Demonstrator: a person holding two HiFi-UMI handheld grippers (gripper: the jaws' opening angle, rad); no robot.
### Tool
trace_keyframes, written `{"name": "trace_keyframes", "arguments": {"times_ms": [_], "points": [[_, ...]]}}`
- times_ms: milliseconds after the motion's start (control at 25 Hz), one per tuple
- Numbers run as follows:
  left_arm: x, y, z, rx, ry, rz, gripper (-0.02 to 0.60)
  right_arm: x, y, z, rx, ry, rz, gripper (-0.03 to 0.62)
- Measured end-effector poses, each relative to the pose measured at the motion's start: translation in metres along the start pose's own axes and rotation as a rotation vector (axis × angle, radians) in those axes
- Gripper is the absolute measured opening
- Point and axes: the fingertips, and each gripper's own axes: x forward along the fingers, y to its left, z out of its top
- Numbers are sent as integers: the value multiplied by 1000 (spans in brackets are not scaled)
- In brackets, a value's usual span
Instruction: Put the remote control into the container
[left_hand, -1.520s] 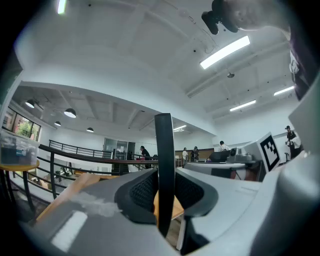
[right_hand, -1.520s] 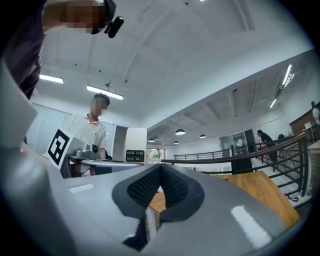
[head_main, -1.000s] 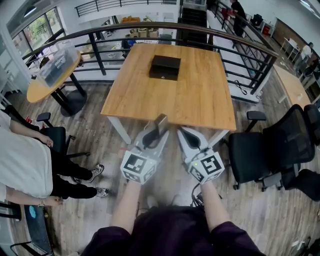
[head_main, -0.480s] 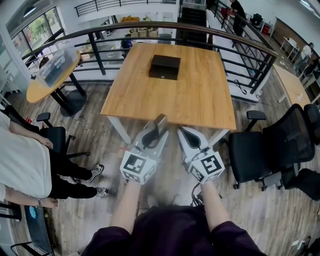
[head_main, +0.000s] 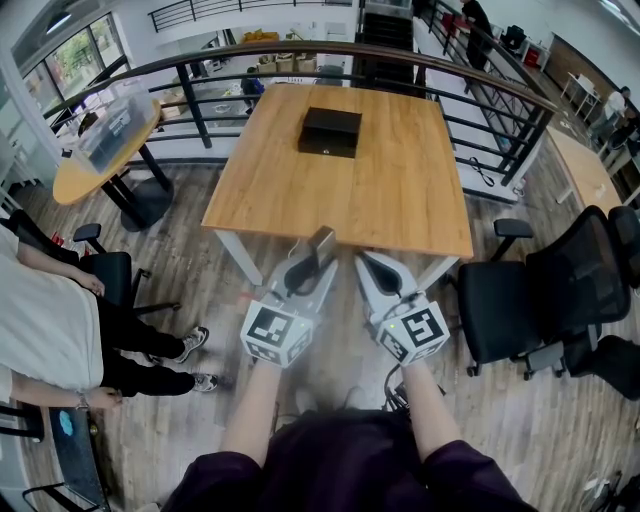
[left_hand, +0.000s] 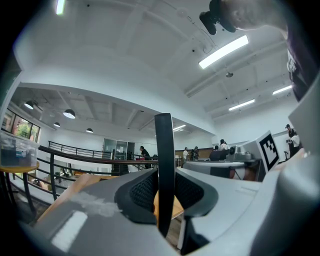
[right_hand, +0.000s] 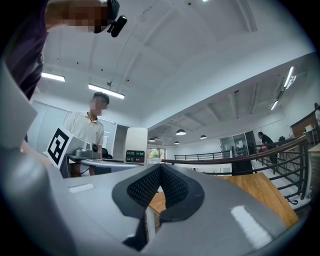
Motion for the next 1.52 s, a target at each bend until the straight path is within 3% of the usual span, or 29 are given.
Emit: {"name": "trace_keyframes", "arguments": {"times_ms": [440,920,1200,1520], "points": [[-10,11,-1,14,2,-4,91,7,12,8,-101,-39,-35,6],[-12,53,-15,-7,22,-40,91,44,20,-13,-81,-4,-86,6],[36,76,-28,-41,37,-54,91,68,-31,-27,-63,-1,-118,6],[144,113,-29,-41,30,-34,91,115,-138,-27,-51,-17,-114,6]]}}
